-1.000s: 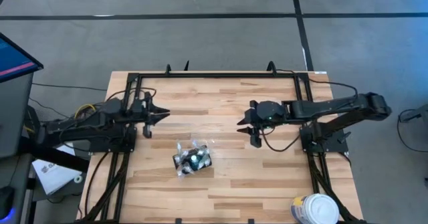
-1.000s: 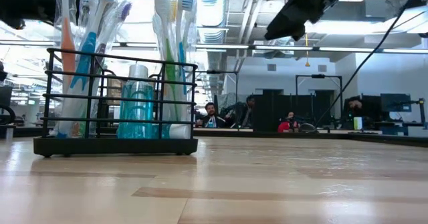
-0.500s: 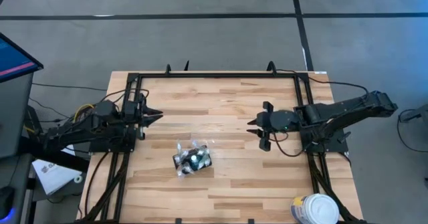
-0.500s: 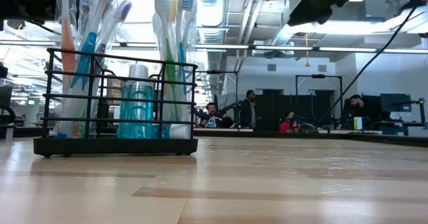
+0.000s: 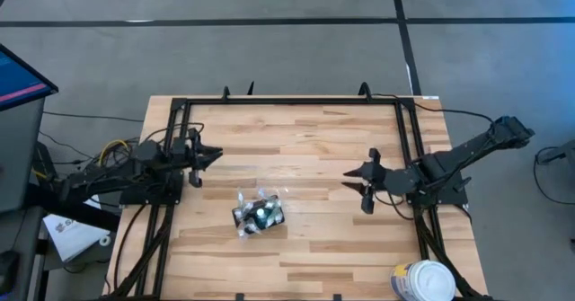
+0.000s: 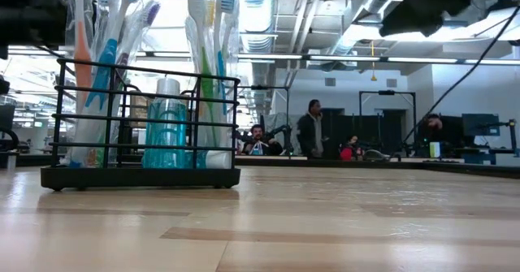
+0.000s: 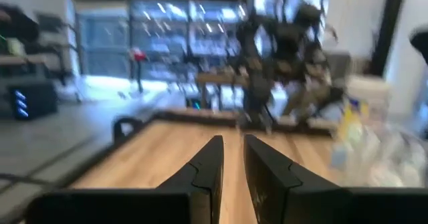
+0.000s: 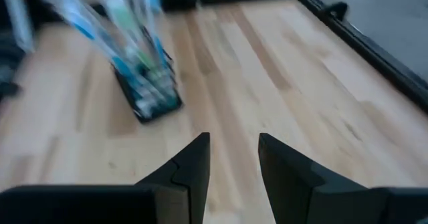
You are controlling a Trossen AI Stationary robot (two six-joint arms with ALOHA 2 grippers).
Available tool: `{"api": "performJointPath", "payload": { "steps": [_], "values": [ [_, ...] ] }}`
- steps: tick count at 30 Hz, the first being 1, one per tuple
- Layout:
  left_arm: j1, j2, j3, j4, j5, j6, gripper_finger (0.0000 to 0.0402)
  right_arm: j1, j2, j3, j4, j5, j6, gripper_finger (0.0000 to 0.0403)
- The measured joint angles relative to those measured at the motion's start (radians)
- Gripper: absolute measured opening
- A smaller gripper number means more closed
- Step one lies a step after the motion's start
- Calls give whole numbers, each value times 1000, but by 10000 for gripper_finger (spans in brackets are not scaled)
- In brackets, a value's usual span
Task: Pick & Place toothbrushing station
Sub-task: Return to Home Position
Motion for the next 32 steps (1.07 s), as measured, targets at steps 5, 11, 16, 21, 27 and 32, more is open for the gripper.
{"api": "performJointPath", "payload": {
  "steps": [5, 11, 16, 21, 27, 32],
  "values": [
    [0, -12, -57, 160, -8, -20, 53, 52, -64, -198, 322, -3, -59, 118],
    [0, -9, -89, 175, 4, -70, 53, 66, -107, -378, 672, -5, -189, 118],
    [0, -9, -89, 177, 41, -78, 53, 56, -146, -459, 848, -5, -259, 118],
    [0, -7, -89, 176, 33, -65, 53, 42, -148, -526, 994, -22, -335, 118],
    [0, -7, -89, 176, 32, -65, 53, 23, -148, -584, 1013, -66, -306, 118],
    [0, -7, -89, 176, 31, -65, 53, 11, -148, -663, 1116, -61, -328, 118]
  ]
}}
